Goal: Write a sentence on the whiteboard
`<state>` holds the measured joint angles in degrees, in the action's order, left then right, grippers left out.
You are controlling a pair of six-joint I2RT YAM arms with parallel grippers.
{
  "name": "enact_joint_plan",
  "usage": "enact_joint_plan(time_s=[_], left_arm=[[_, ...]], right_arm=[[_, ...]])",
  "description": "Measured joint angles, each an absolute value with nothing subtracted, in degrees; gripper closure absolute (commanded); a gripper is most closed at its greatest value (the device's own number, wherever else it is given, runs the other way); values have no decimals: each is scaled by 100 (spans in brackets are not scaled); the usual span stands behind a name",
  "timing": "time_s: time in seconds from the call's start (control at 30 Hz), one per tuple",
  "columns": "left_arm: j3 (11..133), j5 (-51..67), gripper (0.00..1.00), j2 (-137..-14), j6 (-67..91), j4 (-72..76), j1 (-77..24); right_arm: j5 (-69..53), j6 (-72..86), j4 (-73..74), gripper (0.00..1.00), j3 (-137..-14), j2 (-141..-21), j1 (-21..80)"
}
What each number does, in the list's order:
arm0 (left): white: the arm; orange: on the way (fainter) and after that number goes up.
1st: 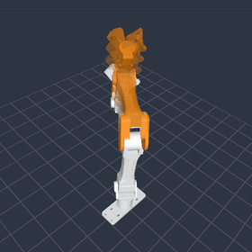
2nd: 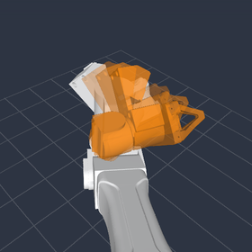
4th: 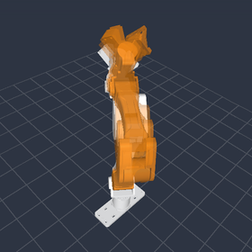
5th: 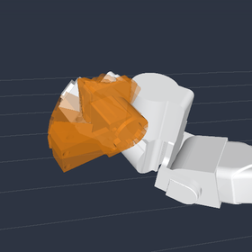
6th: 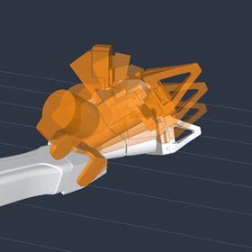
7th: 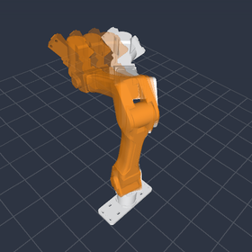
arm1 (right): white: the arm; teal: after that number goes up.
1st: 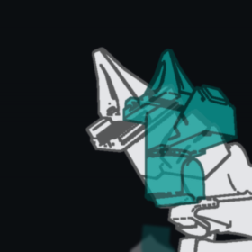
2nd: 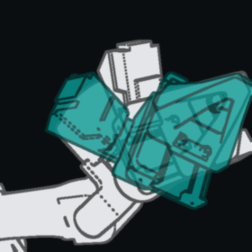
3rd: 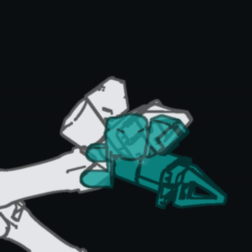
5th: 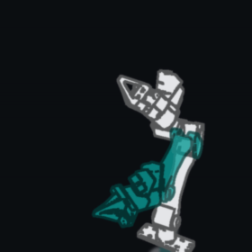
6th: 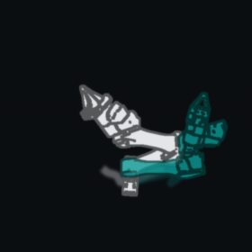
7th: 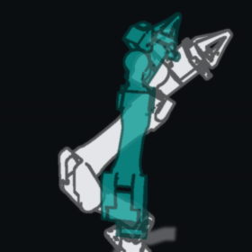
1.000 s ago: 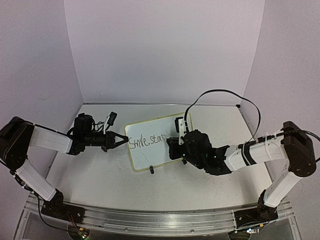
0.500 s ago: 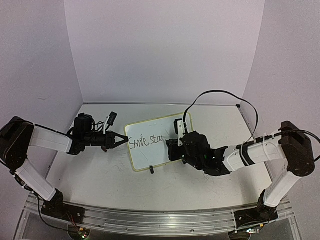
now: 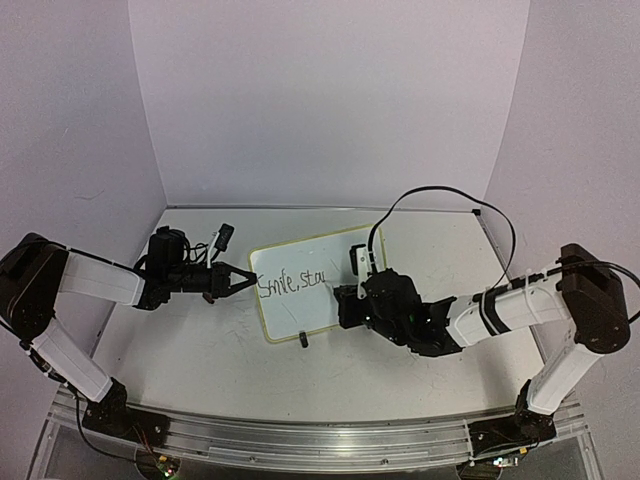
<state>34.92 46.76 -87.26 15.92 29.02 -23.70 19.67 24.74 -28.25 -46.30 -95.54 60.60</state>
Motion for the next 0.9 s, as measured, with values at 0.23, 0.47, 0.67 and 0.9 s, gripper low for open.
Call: enact_joint_plan(time_s=[0.23,0.47,0.67,0.9], left_arm=[[3492,4676,100,-8726,1594,2901,-2370],[3492,4674,100,-8726,1594,2901,-2370],[3492,4676,100,-8726,1594,2899,-2370],[3492,4675,100,-8726,1594,2899,-2370]], right_arm=[[2078,2476,-2815,100,-4622,-9544,6080],[2183,2409,-2789,100,-4647,-9544,6084],[2247,2337,-2719,100,-4748,-9544,6070],[2311,2257,-2727,100,-4860,-9544,6021]])
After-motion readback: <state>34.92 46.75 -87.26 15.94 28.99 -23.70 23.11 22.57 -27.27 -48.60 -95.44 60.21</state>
